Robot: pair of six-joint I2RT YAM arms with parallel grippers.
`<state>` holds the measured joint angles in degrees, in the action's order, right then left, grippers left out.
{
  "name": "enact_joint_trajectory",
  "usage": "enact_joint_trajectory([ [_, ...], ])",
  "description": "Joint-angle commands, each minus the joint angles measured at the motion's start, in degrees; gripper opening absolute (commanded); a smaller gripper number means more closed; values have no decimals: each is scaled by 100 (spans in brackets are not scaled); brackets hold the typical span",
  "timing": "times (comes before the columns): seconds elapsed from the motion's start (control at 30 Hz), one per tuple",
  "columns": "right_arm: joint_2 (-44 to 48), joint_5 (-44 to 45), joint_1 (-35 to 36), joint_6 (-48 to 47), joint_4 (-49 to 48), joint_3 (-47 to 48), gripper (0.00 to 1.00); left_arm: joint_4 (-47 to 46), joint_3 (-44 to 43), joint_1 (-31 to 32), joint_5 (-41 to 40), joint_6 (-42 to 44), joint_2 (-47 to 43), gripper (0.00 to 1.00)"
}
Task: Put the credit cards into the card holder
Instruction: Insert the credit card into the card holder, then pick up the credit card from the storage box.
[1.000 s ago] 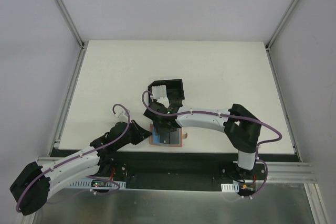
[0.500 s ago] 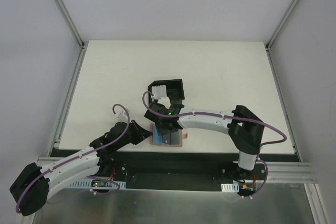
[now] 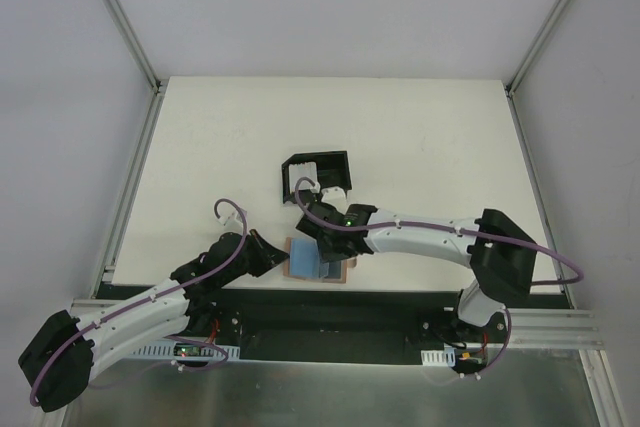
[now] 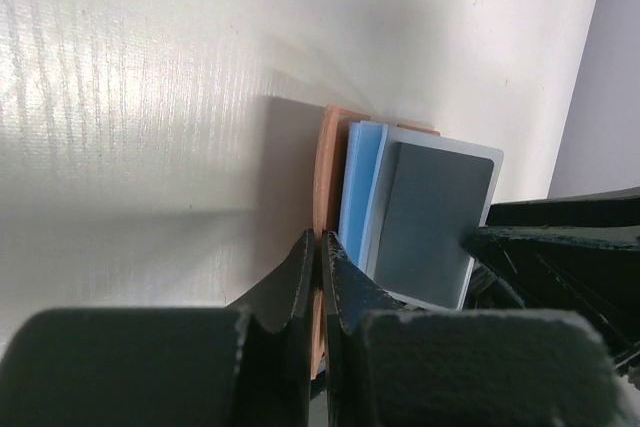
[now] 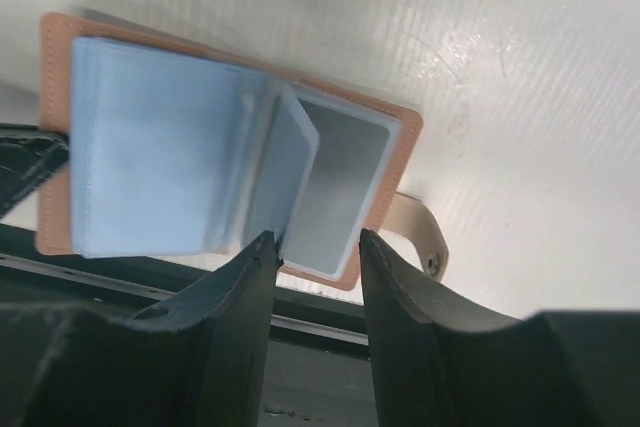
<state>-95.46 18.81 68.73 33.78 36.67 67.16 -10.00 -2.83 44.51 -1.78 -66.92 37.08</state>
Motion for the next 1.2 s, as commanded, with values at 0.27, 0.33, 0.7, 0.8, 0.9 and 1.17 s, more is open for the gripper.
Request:
enact_joint_trajectory([
  [0.27, 616, 228, -9, -20, 262, -168, 43, 112, 169, -48, -182, -6, -52, 0],
  [0.33, 721, 255, -44, -178, 192, -72, 45, 138, 169, -48, -235, -41, -34, 0],
  [0.7, 810, -509, -1045, -1610, -1353, 394, 68, 112, 107, -48, -797, -243, 335, 0],
  [0.8, 407, -1200, -1545, -1612, -1321, 797, 71, 95, 107, -48, -876, -348, 422, 0],
  [0.9, -85, -1809, -1985, -1480, -1311, 1193, 70, 77, 98, -57, -894, -375, 484, 0],
  [1.17, -947, -1951, -2416, -1717, -1074, 2249, 71, 68, 28, -48, -859, -270, 554, 0],
])
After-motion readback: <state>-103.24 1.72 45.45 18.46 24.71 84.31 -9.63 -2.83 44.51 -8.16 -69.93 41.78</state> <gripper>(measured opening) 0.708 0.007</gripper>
